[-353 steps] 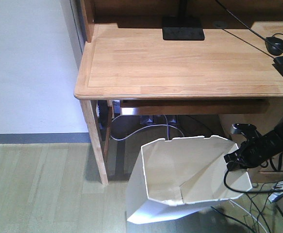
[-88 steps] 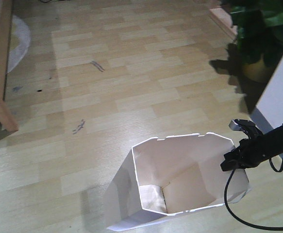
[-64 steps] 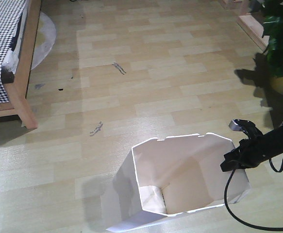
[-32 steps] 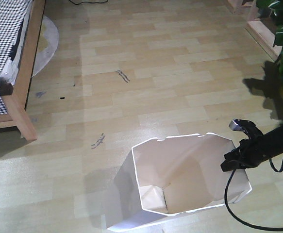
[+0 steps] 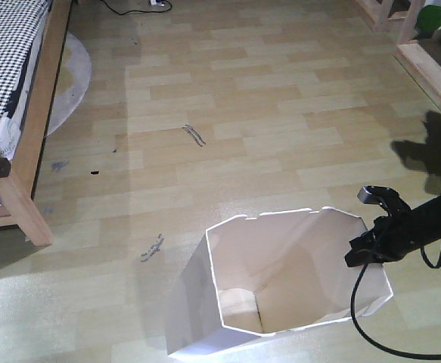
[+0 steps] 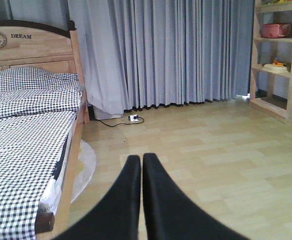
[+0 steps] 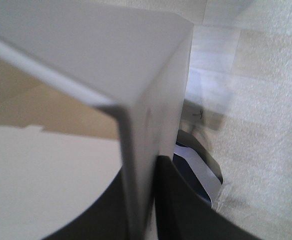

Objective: Move trash bin to bedside with robot
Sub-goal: 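Drive the base turning toward the bed, carrying the bin in the right gripper, then drive forward toward the bed head, holding the bin with the right gripper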

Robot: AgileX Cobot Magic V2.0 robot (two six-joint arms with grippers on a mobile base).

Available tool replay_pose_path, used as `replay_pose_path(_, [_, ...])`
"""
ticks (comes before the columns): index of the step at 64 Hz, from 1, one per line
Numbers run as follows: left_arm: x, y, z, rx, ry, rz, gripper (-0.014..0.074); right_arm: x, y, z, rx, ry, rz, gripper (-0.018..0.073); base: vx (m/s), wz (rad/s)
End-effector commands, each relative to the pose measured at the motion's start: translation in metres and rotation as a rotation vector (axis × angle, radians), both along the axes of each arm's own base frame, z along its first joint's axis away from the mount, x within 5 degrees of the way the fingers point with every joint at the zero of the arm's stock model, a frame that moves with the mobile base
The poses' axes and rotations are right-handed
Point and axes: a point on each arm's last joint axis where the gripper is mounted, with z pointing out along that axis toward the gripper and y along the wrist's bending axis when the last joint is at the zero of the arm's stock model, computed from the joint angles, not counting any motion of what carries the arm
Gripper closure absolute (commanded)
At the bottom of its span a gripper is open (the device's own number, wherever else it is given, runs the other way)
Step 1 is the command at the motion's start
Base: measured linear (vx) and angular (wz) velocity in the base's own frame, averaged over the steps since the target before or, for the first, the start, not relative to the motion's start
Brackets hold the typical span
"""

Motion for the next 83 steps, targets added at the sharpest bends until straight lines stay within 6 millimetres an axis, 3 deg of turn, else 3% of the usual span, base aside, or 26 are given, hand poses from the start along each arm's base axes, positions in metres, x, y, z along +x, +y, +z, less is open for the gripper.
replay_pose_path(1, [-0.0003, -0.0005, 0.0032, -0.023, -0.070, -0.009, 0.0603, 0.0048, 0.0119, 0.0350, 0.200, -0.008, -0.012, 0.0563, 0.27, 0.05])
replay_pose_path(83, [-0.0003, -0.0005, 0.0032, -0.023, -0.070, -0.009, 0.0603, 0.0050, 0.0117, 0.0348, 0.197, -0.009, -0.013, 0.0563, 0.30, 0.08])
